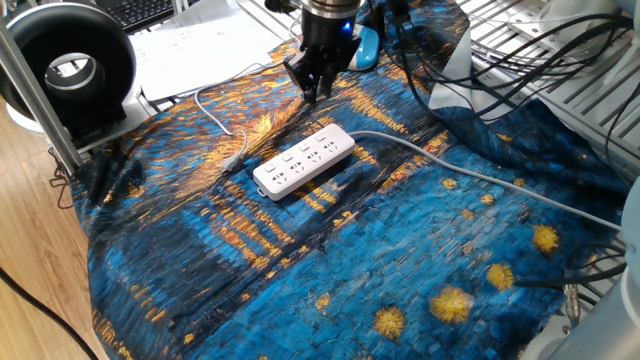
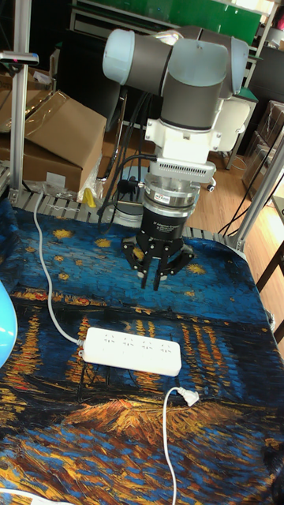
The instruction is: Plug in the power cord of the desk lamp, turn on the socket, and light up the desk lamp
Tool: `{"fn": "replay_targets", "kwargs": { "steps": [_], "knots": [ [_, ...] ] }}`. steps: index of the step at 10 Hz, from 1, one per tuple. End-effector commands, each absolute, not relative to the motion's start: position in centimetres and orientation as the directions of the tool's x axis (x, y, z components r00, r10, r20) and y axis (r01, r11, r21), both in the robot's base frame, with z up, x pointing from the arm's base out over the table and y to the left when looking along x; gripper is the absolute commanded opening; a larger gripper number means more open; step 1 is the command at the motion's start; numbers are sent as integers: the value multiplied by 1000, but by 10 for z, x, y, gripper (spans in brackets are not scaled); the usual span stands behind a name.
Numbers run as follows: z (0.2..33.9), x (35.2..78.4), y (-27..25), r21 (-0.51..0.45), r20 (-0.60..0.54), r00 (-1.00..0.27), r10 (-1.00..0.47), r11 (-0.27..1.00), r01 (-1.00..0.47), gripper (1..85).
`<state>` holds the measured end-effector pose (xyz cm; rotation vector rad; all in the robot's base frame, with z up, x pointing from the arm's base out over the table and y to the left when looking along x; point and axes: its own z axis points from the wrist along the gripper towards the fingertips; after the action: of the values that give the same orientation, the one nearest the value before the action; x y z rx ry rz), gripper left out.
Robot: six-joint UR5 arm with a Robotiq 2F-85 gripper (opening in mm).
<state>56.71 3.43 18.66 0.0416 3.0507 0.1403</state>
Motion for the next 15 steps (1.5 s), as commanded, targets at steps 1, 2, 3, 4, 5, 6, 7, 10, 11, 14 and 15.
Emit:
{"fn": "replay_targets", "kwargs": {
  "steps": [1,2,3,4,5,6,7,10,11,14,15],
  "knots": [
    [186,576,43,129,-114,-992,53,991,38,13],
    [184,578,44,134,-120,-992,51,990,35,13],
    [181,578,46,136,-118,-992,48,990,32,13],
    [174,576,45,116,-112,-993,43,993,30,13],
    [168,574,41,79,-114,-993,30,997,21,13],
    [163,571,48,72,-110,-994,23,997,15,13],
    [159,567,56,72,-108,-994,11,997,3,13],
    [148,557,59,23,-100,-994,-39,999,-41,13],
    [149,554,57,22,-83,-996,-36,999,-38,13],
    [154,554,33,-33,-62,-997,-55,998,-53,13],
    [156,552,22,-78,-52,-996,-68,995,-64,13]
  ]
}}
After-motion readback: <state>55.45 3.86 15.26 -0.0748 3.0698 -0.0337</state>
